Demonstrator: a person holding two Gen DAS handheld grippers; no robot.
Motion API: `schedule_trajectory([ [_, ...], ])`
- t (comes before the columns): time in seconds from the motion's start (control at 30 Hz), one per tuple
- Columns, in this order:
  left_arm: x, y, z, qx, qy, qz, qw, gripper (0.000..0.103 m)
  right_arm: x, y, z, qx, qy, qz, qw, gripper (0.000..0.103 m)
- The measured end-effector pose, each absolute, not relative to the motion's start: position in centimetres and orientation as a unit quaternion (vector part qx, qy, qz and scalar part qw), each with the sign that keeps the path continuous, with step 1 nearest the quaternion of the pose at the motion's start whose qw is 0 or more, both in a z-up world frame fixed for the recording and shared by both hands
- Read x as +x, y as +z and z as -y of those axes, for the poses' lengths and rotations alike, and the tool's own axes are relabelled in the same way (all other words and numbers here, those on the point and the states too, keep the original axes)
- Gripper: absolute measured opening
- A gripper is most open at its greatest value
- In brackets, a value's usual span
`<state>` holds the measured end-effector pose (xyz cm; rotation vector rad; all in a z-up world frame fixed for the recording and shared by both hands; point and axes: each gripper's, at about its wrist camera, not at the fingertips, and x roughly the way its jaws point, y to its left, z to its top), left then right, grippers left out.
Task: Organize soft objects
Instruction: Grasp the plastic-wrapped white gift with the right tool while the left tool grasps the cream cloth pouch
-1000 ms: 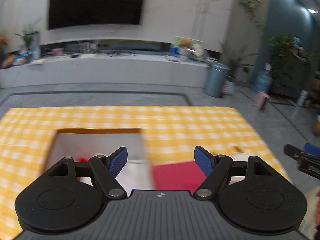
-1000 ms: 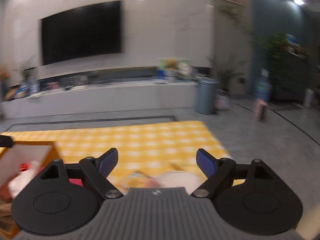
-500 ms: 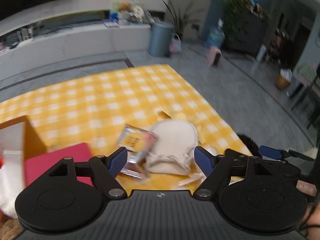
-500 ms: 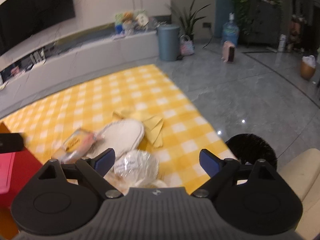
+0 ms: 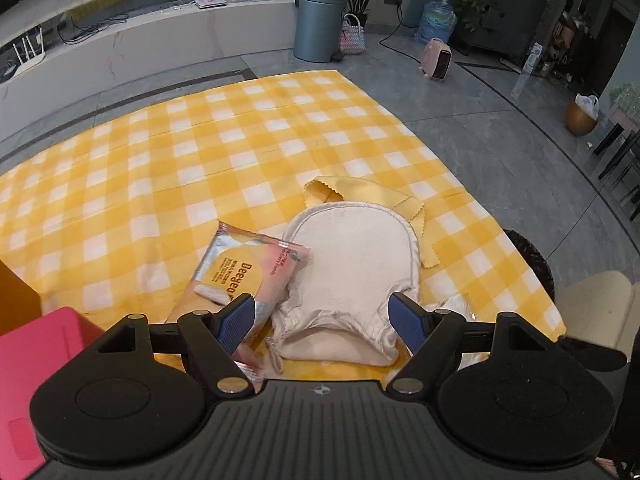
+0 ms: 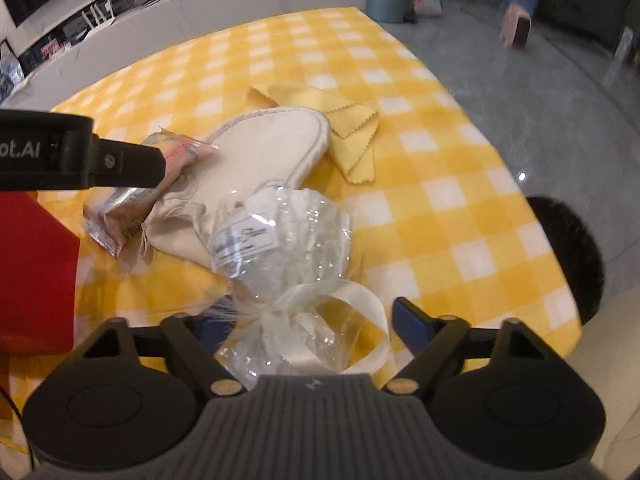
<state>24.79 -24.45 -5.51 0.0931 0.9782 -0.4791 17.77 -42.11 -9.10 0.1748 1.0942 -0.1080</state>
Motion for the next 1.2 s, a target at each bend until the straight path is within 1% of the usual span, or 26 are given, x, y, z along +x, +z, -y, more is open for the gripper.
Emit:
schedule_trajectory([
  [0.03,24.8,-5.5,24.6,0.046,-0.228,-0.463,0.855,0.089,17.6,-9.0,42.2,0.087,-0.051,-0.518,0.85,0.075],
  [0.07,24.8,-5.4,24.7,0.05,-0.228,-0.46,0.856,0.089,17.4,-8.8,42.2,0.088,-0.05,-0.515,0.851,0.067],
  [0.1,24.8,-5.3,25.0,0.055,-0.228,-0.457,0.858,0.089,17.3,-8.7,42.2,0.087,-0.048,-0.513,0.852,0.054],
  [0.2,24.4,-5.1,25.5,0.066,-0.231,-0.448,0.861,0.089,16.8,-8.1,42.1,0.081,-0.045,-0.504,0.859,0.048],
  [0.37,23.8,-5.5,27.3,0.085,-0.247,-0.448,0.855,0.089,14.5,-4.9,43.3,0.039,-0.134,-0.455,0.879,0.048],
  [0.47,23.1,-6.3,29.1,0.113,-0.25,-0.438,0.856,0.089,13.4,-4.1,45.0,0.046,-0.183,-0.438,0.879,0.048],
  [0.57,22.2,-7.5,30.7,0.142,-0.266,-0.419,0.856,0.089,13.0,-4.5,46.1,0.059,-0.195,-0.443,0.873,0.048],
  [0.73,21.9,-10.0,32.8,0.164,-0.274,-0.429,0.845,0.09,12.9,-5.0,46.5,0.075,-0.178,-0.441,0.876,0.048],
  [0.93,22.1,-12.5,33.9,0.201,-0.237,-0.412,0.856,0.09,13.1,-5.4,46.7,0.099,-0.151,-0.436,0.882,0.048],
  [1.2,23.8,-13.4,33.6,0.179,-0.195,-0.386,0.884,0.092,13.1,-6.4,47.6,0.112,-0.157,-0.446,0.874,0.048],
])
